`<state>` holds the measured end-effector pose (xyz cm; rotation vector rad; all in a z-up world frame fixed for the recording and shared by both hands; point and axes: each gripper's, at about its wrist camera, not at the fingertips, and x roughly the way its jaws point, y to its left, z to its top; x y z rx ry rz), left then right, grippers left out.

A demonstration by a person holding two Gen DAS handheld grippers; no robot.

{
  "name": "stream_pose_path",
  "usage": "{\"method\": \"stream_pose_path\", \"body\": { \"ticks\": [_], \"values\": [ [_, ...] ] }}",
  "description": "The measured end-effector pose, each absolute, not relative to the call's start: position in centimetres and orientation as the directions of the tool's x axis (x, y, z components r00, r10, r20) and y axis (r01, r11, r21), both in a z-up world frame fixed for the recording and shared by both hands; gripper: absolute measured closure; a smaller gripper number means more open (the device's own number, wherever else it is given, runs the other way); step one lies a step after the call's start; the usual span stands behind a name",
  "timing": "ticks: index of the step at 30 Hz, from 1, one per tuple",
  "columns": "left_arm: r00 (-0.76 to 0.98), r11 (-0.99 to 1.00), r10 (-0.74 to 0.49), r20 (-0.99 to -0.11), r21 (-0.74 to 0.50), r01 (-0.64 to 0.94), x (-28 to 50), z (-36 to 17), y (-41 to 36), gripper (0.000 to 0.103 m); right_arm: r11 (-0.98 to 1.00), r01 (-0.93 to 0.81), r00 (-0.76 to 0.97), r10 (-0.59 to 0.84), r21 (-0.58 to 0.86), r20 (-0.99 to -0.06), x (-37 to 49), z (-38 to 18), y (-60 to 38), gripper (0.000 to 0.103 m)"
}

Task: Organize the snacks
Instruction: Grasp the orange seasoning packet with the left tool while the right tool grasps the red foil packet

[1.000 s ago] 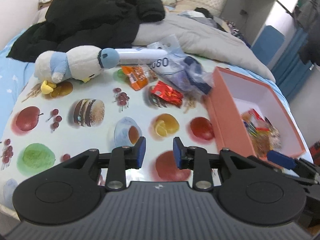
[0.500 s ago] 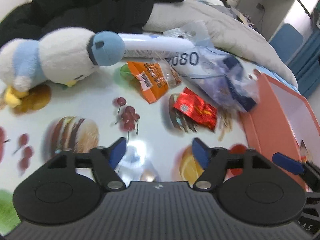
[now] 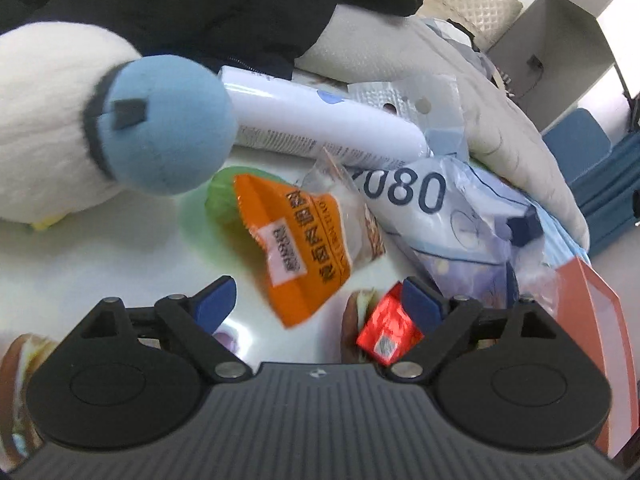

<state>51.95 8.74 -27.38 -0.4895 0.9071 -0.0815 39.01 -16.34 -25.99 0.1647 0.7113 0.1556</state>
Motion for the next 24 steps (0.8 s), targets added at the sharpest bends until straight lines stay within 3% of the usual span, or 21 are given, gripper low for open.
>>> {"method": "stream_pose_path", "body": {
  "ticks": [9,14,17,24],
  "values": [
    [0.660,0.871,-0.233,-0.714,-0.455,-0.185,53.4,-28.5,7.9,0.011,0.986,-0.081,0.741,0.155,0.143,-0.654,40.4,-27.6,-14.8,0.056],
    [0.680,0.871,-0.162,-0.715,-0.427,-0.241,53.8,-28.7,7.9,0.011,0.988,-0.084,0.734,0.151,0.132,-0.662,40.2,-27.3,-15.1,0.059],
    [0.675,0.897,-0.056,-0.736,-0.335,-0.290,54.5,-28.6,7.1,0.011,0.988,-0.081,0.727,0.147,0.130,-0.670,39.9,-27.1,-15.4,0.059],
    [0.669,0.928,-0.045,-0.742,-0.279,-0.247,55.7,-28.8,5.8,0.019,0.990,-0.093,0.729,0.142,0.108,-0.670,38.6,-26.6,-15.5,0.060]
  ]
}}
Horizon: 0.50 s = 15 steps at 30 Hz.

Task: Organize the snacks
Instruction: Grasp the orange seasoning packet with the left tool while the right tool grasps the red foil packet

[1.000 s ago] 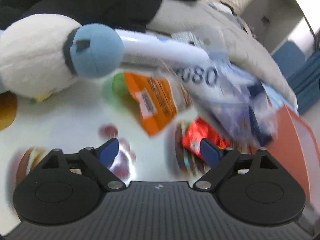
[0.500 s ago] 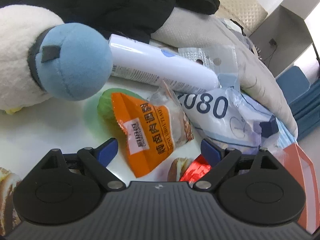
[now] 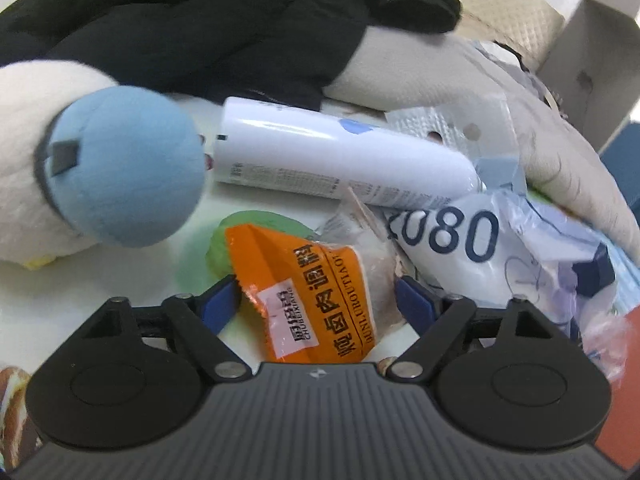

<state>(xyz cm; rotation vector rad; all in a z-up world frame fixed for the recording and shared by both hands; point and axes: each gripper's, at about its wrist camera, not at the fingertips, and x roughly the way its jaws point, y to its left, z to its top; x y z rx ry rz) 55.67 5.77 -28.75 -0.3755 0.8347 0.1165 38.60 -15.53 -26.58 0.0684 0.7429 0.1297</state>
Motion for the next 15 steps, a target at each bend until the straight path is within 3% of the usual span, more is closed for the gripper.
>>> {"method": "stream_pose_path", "body": {
  "ticks": [6,15],
  "values": [
    [0.664,0.931,-0.069,-0.745,-0.287,-0.225,55.4,-28.2,5.5,0.041,0.991,-0.090,0.724,0.136,0.103,-0.676,38.4,-26.4,-16.0,0.059],
    [0.652,0.937,-0.074,-0.754,-0.276,-0.213,53.0,-26.8,4.8,0.045,0.991,-0.102,0.716,0.137,0.092,-0.684,37.6,-25.5,-16.9,0.060]
  ]
}}
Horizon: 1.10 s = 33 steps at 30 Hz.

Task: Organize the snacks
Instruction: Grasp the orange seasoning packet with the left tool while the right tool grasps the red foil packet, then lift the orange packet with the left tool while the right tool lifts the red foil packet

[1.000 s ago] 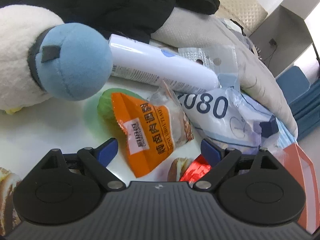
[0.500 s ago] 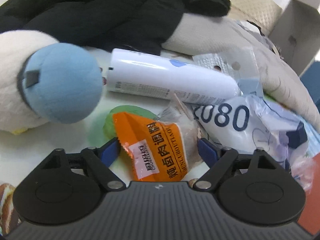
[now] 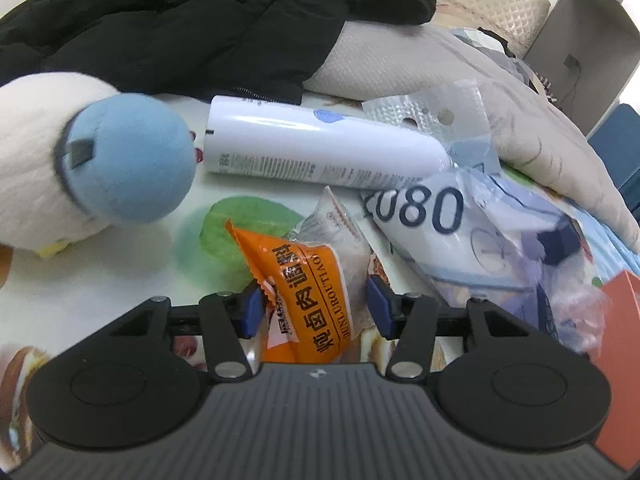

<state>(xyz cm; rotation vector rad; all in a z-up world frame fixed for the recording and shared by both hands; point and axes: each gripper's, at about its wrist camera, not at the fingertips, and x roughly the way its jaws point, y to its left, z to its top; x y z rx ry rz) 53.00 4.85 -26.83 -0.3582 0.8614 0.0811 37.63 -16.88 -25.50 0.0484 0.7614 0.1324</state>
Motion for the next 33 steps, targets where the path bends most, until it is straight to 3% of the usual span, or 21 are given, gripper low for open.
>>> {"method": "stream_pose_path", "body": {
  "ticks": [22,31,33],
  "values": [
    [0.615,0.919,-0.103,-0.782,-0.312,-0.242,31.1,-23.3,6.2,0.050,0.978,-0.204,0.663,0.179,0.054,-0.727,23.7,-22.5,-16.7,0.060],
    [0.584,0.921,-0.124,-0.802,-0.312,-0.233,24.0,-23.3,5.4,0.062,0.976,-0.210,0.653,0.186,0.060,-0.734,17.8,-21.3,-18.0,0.060],
    [0.574,0.922,-0.119,-0.810,-0.304,-0.239,23.0,-23.6,5.2,0.074,0.976,-0.211,0.657,0.182,0.053,-0.732,16.9,-21.1,-18.4,0.060]
  ]
}}
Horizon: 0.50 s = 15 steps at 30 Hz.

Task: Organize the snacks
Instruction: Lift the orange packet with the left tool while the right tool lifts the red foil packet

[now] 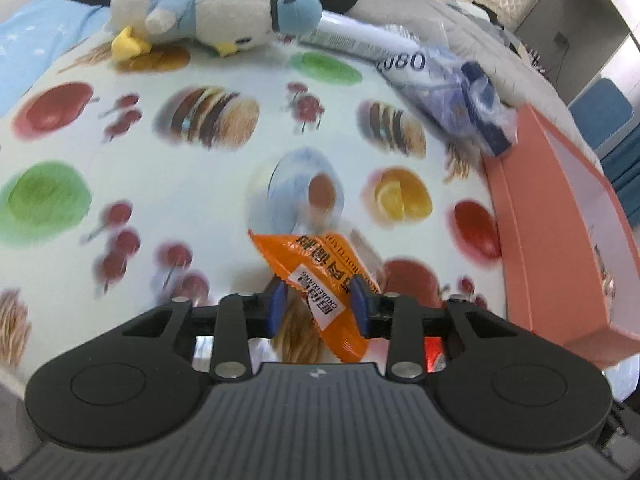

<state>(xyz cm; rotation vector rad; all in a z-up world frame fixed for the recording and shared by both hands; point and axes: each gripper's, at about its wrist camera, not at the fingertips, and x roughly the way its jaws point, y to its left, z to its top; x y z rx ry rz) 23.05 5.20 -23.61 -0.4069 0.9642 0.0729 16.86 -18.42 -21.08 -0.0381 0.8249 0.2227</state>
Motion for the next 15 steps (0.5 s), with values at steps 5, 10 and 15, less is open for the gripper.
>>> {"method": "stream_pose_path", "body": {
  "ticks": [5,10,15],
  "values": [
    [0.571,0.905,-0.131,-0.811,-0.333,-0.266,20.9,-24.5,5.0,0.092,0.978,-0.203,0.650,0.170,0.045,-0.740,15.4,-20.9,-19.5,0.060],
    [0.583,0.887,-0.165,-0.796,-0.378,-0.266,19.8,-24.6,4.8,0.097,0.980,-0.193,0.645,0.157,0.039,-0.748,14.3,-20.8,-20.4,0.060],
    [0.590,0.889,-0.192,-0.784,-0.394,-0.233,18.6,-23.6,4.3,0.098,0.982,-0.185,0.650,0.150,0.035,-0.745,13.5,-20.5,-21.0,0.060]
  ]
}}
